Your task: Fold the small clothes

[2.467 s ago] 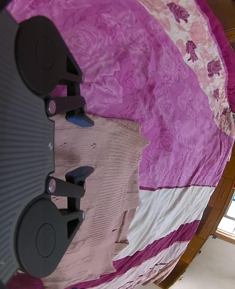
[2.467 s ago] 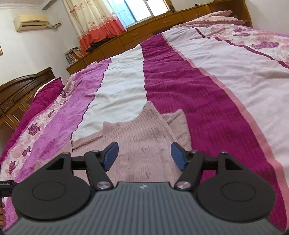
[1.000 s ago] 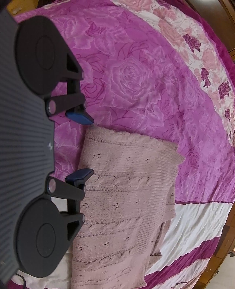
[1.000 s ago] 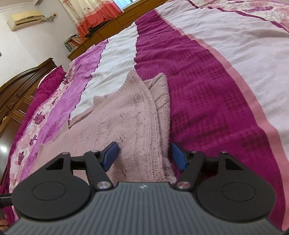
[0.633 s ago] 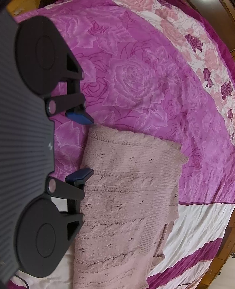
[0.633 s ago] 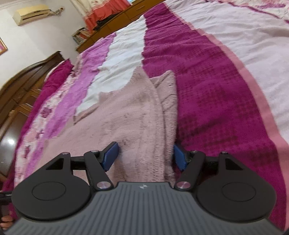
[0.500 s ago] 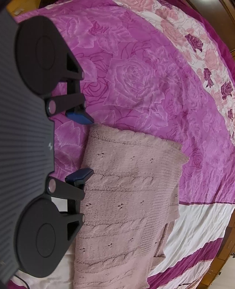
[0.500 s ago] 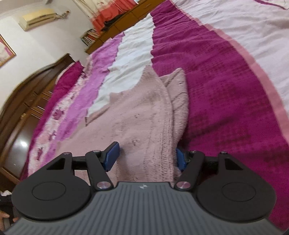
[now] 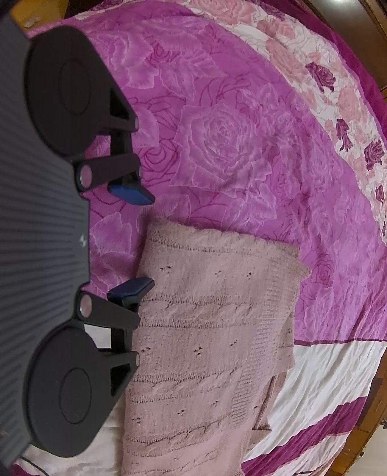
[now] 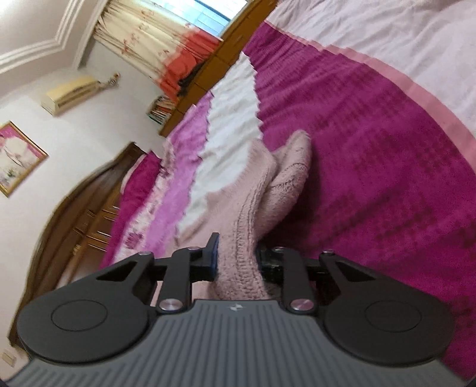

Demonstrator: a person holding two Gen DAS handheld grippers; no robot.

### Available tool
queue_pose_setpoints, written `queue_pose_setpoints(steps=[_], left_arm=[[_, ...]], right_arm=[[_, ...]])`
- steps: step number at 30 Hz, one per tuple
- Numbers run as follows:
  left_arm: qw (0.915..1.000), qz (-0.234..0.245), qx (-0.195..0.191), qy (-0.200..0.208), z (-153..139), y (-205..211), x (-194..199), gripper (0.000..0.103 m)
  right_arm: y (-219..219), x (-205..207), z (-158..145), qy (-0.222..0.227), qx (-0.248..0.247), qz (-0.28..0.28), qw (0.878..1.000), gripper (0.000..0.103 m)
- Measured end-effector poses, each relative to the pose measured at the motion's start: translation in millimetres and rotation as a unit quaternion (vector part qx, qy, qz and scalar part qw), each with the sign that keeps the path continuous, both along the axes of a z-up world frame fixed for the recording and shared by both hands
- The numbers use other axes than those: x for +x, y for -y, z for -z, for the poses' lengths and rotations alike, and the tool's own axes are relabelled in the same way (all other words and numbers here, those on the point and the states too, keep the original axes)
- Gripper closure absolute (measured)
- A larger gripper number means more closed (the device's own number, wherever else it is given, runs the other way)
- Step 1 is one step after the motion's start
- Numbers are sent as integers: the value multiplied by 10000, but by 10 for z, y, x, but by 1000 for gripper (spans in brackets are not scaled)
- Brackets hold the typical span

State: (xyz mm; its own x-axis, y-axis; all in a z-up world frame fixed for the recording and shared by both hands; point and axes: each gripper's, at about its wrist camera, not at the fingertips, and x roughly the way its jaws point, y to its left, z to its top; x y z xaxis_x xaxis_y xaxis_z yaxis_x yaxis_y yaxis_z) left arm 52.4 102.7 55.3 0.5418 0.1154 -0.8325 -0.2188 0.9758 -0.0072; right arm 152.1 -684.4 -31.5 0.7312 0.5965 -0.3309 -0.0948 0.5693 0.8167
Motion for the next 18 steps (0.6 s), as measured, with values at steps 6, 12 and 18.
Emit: queue_pose_setpoints(steps=[6, 12, 18], left_arm=[[9999, -79, -50, 80, -44, -65, -10, 47], [9994, -106, -158, 278, -145, -187, -50, 47], [9989, -215, -123, 399, -236, -366, -60, 48]], right_arm=[[-197, 32, -320, 410, 46, -185, 9990, 83], [-527, 48, -643, 658, -20, -319, 9973, 84], [-853, 31, -885, 757, 241, -316, 9963, 84]])
